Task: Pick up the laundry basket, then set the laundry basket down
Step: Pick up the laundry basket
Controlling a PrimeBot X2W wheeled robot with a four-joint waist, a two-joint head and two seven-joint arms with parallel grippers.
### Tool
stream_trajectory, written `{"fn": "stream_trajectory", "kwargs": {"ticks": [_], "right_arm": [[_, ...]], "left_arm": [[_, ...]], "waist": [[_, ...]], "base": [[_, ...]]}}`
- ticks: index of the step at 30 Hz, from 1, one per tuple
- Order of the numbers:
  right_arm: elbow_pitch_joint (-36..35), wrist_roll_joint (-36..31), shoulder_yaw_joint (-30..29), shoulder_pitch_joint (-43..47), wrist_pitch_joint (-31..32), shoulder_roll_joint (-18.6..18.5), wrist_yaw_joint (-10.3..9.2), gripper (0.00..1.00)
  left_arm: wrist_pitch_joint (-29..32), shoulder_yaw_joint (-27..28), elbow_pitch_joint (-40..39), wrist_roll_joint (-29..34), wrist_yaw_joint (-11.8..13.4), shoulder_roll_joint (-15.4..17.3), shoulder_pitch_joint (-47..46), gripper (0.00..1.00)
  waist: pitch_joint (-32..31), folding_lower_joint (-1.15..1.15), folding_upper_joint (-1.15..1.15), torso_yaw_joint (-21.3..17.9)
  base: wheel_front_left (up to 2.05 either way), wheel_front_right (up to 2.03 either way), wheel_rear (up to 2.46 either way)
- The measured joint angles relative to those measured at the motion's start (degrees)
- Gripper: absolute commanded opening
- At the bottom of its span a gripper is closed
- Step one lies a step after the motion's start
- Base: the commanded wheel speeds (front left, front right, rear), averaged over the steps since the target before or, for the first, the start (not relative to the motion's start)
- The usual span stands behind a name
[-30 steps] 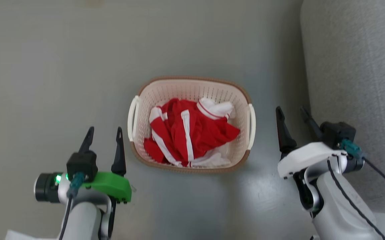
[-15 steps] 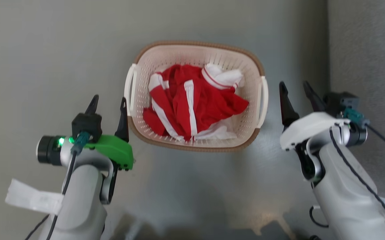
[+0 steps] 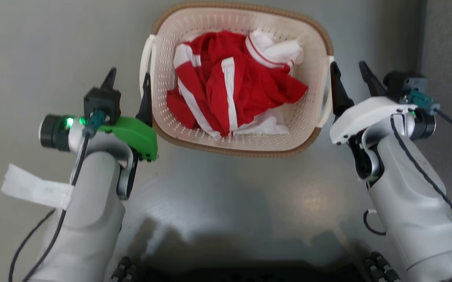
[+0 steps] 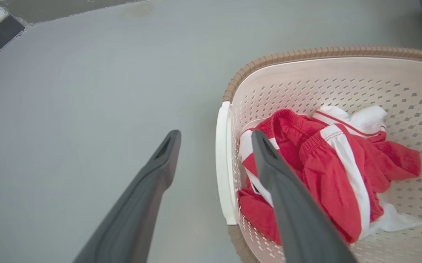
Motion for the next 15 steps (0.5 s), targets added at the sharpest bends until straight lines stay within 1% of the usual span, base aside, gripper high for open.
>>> {"fn": "stream_trajectory", "kwargs": {"ticks": [8,11,15], "right_arm": [[3.5,0.0,0.0,-2.9,-0.4,-0.1,0.29,1.00],[4.8,0.2,0.0,-3.6,-0.7,-0.1,0.52,1.00],[6.2,0.5,0.5,-4.3,-0.9,-0.1,1.02,1.00]], "left_arm": [[-1.1,-1.7,3.1,-1.3,-0.5,-0.2,-3.9,1.00],[-1.6,-2.6,4.7,-1.6,-1.0,-0.2,-4.8,1.00],[-1.6,-3.2,6.1,-1.7,-1.0,-0.2,-5.7,1.00]], "waist": [[5.1,0.00,0.00,0.5],[6.3,0.00,0.00,0.7],[7.4,0.00,0.00,0.7]], "base": [[0.00,0.00,0.00],[0.00,0.00,0.00],[0.00,0.00,0.00]]}}
